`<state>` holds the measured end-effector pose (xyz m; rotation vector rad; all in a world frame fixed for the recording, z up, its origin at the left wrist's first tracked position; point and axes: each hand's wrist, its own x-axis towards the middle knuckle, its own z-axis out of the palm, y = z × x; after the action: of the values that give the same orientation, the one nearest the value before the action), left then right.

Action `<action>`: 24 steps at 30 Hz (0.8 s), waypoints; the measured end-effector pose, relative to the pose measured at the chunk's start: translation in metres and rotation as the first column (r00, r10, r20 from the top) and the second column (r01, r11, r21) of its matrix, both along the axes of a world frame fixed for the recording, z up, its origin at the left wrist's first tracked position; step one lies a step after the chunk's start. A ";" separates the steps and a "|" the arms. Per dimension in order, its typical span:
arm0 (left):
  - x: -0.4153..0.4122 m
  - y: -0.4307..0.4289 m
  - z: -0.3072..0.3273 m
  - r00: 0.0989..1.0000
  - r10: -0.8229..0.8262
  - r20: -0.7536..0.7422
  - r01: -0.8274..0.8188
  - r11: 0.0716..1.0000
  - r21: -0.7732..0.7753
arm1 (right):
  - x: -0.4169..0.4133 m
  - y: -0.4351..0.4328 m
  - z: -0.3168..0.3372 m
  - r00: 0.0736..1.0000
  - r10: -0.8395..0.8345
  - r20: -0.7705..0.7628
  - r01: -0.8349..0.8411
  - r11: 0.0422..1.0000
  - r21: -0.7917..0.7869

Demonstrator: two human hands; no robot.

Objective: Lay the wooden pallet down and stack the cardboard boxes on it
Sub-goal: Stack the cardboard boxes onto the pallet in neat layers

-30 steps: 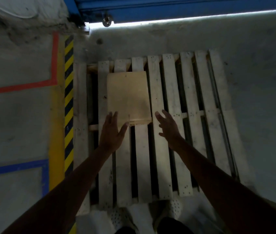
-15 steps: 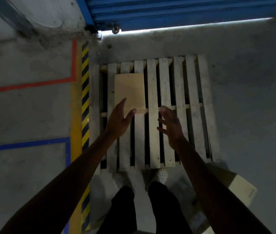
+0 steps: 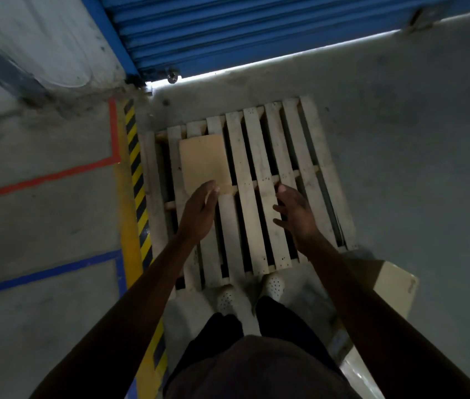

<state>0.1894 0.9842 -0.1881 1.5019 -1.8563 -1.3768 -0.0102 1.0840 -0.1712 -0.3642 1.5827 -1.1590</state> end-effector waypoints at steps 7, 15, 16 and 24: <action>-0.009 0.031 -0.008 0.982 -0.178 -0.067 0.178 0.984 -0.009 | 0.024 0.057 -0.003 0.982 -0.190 -0.025 0.190 0.982 0.017; -0.049 0.061 -0.003 0.921 -0.382 -0.073 0.387 0.919 0.075 | 0.021 0.127 -0.004 0.914 -0.405 -0.035 0.406 0.914 0.022; -0.057 0.065 -0.002 0.911 -0.406 -0.074 0.411 0.908 0.084 | 0.019 0.136 -0.003 0.901 -0.433 -0.033 0.434 0.901 0.025; -0.136 0.125 0.006 0.815 -0.579 -0.038 0.580 0.812 0.063 | -0.015 0.218 -0.001 0.754 -0.657 -0.024 0.657 0.753 0.028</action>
<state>0.0533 1.1097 -0.1818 0.9638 -2.3980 -1.7164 -0.0257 1.3024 -0.1719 0.2517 1.7998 -1.6557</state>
